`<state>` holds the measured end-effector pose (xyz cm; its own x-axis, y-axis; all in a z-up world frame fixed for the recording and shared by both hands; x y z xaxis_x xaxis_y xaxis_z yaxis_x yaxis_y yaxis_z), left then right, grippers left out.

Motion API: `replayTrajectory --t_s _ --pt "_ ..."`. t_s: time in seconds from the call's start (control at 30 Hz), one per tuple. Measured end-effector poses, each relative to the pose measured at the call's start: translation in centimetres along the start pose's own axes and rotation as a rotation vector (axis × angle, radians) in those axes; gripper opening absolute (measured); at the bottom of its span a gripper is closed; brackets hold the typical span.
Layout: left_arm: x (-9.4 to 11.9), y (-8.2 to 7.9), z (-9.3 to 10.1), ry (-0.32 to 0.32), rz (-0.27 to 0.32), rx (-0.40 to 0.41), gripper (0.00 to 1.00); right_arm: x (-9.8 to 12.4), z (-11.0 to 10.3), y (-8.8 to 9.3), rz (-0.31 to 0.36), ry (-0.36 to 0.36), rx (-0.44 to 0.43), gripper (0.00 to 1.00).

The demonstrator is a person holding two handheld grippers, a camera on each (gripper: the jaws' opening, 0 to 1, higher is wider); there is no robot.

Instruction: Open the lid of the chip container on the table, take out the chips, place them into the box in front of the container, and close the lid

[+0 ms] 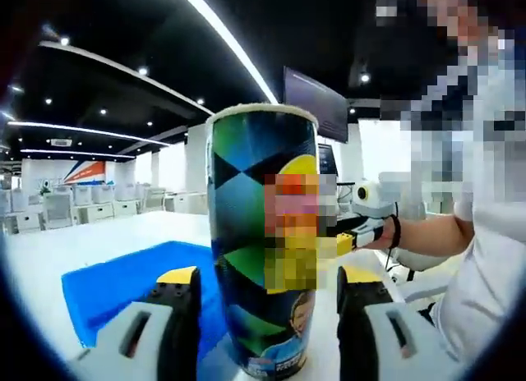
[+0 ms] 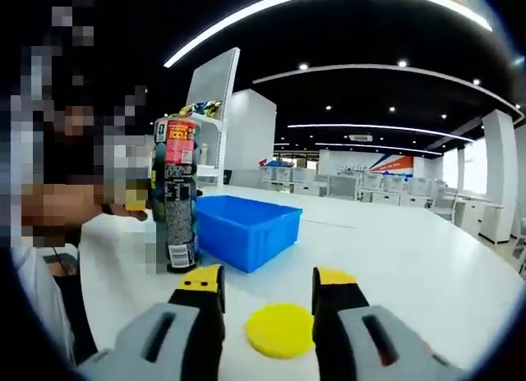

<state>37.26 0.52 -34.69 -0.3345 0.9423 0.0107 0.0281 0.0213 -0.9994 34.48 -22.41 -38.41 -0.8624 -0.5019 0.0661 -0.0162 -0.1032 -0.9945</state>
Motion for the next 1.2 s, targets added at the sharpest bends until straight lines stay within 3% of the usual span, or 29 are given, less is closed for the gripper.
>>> replayTrajectory --t_s 0.1,0.2,0.33,0.4,1.2 --pt "0.0 -0.8 -0.1 0.032 0.029 0.02 0.67 0.1 -0.2 0.2 -0.006 -0.003 -0.002 0.4" --pt "0.0 -0.7 -0.5 0.023 0.009 0.002 0.65 0.2 -0.2 0.2 -0.007 -0.004 -0.003 0.4" --pt "0.0 -0.6 -0.5 0.038 0.003 0.003 0.55 0.4 -0.5 -0.2 -0.004 -0.01 -0.004 0.4" --pt "0.0 -0.6 -0.3 0.056 0.016 -0.036 0.51 0.4 -0.8 -0.4 -0.001 -0.015 0.003 0.4" --pt "-0.2 -0.6 -0.3 0.048 0.075 -0.051 0.47 0.4 -2.3 0.0 -0.029 -0.042 0.046 0.38"
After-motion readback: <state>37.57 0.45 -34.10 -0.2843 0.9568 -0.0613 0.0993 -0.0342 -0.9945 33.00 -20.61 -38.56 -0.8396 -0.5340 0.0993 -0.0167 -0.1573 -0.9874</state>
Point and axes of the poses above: the point that each gripper's makers call its tool centre point, and the gripper's own axes: x roughly backward along the fingers, z roughly to its right, y roughly out of its underside, the point moved 5 cm from there along x, roughly backward along the fingers, and after that the axes turned 1 degree about y, right-handed, at the moved point
